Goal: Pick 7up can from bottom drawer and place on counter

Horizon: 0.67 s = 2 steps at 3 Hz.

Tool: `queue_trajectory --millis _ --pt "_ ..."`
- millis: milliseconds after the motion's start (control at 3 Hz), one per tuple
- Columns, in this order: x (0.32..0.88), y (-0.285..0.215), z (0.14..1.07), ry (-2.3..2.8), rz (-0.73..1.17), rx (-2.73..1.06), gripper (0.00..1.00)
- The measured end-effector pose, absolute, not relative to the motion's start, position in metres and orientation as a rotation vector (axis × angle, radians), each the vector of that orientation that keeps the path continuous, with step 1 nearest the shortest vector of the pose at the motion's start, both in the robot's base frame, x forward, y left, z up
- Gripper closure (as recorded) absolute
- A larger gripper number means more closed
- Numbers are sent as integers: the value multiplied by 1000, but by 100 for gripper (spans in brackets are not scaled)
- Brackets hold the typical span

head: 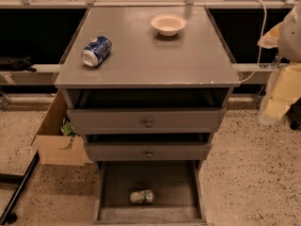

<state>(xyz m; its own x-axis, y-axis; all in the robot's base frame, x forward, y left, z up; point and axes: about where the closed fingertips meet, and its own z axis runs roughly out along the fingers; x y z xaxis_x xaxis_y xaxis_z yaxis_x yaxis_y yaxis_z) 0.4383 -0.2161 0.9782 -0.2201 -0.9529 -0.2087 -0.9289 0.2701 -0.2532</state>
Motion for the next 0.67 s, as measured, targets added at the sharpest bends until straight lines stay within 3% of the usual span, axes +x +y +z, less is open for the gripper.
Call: queue_trajectory --millis 667 --pt "436 -227 988 2213 -176 -1742 0"
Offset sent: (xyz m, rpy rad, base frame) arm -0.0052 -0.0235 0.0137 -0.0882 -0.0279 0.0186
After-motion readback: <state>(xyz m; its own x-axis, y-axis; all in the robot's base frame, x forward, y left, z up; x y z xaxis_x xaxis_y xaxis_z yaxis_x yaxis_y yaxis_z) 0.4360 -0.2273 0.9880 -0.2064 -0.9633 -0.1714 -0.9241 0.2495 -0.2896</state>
